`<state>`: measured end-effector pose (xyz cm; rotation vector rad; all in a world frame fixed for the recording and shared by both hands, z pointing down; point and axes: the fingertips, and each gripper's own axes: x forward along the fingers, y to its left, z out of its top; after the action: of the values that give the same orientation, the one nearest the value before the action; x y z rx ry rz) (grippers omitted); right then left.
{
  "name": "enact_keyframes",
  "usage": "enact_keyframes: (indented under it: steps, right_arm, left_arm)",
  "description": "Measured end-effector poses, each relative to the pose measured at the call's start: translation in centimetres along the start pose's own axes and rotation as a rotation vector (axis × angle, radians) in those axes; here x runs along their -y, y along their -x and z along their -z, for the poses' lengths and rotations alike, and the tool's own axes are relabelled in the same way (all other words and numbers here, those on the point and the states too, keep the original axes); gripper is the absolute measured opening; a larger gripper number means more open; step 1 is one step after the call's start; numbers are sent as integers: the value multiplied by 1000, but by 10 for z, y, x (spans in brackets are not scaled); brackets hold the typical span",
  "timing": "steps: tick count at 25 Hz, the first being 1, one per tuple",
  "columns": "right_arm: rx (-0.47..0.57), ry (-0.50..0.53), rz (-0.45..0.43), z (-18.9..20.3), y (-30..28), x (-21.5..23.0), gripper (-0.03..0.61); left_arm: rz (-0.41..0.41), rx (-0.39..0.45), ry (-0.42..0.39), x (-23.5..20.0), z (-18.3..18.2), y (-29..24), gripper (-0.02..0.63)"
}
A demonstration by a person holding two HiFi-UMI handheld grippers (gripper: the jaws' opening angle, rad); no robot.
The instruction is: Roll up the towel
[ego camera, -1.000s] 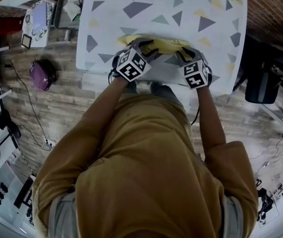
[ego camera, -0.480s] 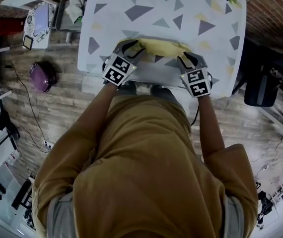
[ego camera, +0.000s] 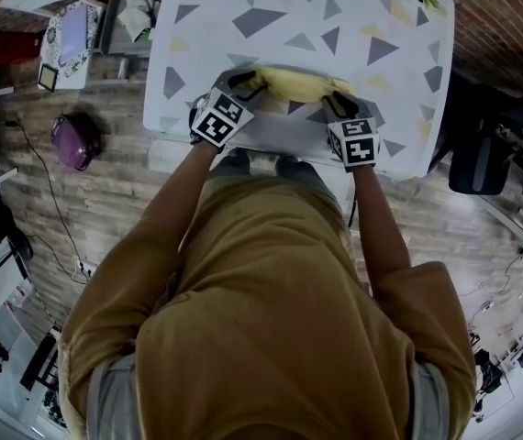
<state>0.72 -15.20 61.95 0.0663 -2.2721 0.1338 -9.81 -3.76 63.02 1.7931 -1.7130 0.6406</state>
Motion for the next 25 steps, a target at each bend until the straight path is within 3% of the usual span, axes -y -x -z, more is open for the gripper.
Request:
enact_keyframes:
  steps: [9,14,21,25]
  right_arm:
    - [-17,81,-6,-6,-6,6,94]
    - [32,79,2,-10,14,5,95]
    - [139,-47,72,-7,64,22,91]
    - [210,-105,104,-15,75,30,22]
  left_arm:
    - [16,9,10,0,-4,1,173]
    - [-24,109,40,-10,-17,24,178]
    - [-130,199,126,-34,-11,63,169]
    - [-187,234,169,-42,-9,78,122]
